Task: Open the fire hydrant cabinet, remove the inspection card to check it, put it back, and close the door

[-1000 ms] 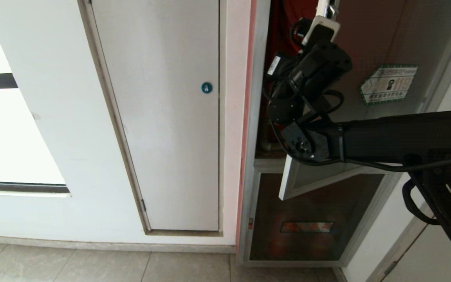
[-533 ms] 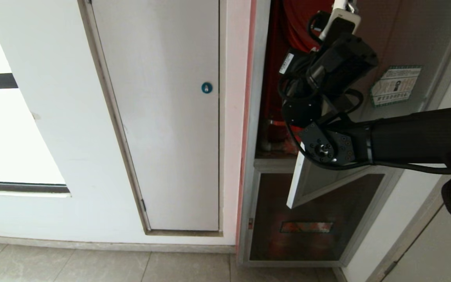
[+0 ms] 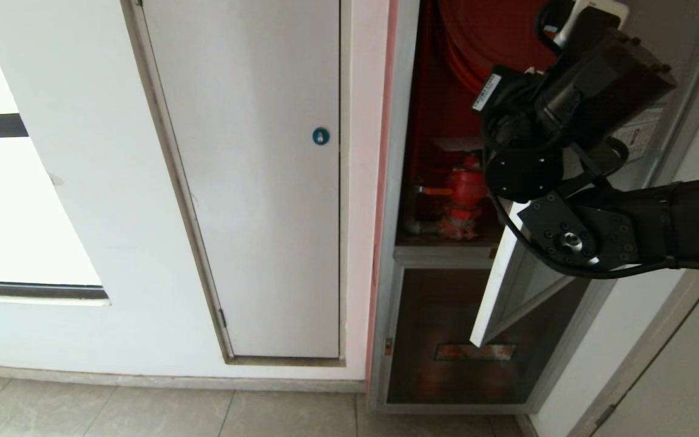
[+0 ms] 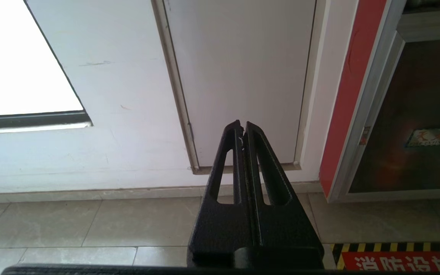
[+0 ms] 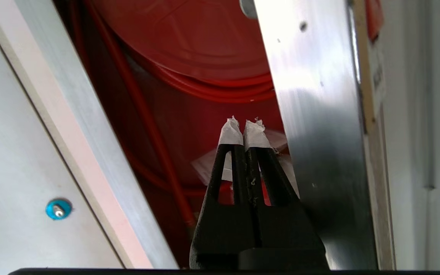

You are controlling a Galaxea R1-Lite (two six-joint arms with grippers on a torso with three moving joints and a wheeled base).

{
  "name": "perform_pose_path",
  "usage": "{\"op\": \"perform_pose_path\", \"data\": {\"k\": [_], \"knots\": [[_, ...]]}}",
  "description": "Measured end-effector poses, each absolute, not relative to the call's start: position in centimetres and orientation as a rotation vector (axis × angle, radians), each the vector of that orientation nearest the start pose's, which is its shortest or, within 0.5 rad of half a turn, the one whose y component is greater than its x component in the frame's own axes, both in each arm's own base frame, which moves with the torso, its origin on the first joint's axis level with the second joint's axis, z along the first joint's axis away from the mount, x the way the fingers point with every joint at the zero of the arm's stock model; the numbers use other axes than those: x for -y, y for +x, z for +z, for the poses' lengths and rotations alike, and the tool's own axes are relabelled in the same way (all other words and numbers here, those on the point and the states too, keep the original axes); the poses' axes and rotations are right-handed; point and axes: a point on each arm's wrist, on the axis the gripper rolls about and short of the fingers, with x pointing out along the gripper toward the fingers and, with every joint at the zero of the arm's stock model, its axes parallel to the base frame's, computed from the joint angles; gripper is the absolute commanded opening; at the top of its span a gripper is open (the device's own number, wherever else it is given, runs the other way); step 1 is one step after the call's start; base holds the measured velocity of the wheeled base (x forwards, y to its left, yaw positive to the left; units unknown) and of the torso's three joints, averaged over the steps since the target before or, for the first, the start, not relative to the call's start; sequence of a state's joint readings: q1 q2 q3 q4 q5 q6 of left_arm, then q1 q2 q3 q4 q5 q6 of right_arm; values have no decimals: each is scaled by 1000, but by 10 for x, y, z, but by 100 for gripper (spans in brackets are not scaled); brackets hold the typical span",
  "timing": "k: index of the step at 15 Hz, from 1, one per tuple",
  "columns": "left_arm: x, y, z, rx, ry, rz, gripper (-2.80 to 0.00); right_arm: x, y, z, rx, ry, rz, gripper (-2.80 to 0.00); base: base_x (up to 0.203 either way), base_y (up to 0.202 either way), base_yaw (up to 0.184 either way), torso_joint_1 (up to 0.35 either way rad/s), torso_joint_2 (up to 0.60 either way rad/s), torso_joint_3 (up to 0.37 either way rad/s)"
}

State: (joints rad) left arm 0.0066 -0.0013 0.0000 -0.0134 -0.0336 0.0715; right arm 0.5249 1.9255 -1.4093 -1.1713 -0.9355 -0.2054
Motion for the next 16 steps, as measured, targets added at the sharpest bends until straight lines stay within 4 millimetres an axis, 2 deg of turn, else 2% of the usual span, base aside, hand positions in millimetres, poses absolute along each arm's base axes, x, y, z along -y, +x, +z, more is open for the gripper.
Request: {"op": "perform_pose_path", "data": {"k": [9, 16], "knots": [[1, -23, 77, 15, 72, -26, -280, -127, 260, 333, 447, 235, -462, -280, 0, 0, 0, 0, 0, 0], [1, -23, 77, 15, 72, -27, -280, -80, 225, 332, 464, 222, -562, -280, 0, 0, 0, 0, 0, 0]]}}
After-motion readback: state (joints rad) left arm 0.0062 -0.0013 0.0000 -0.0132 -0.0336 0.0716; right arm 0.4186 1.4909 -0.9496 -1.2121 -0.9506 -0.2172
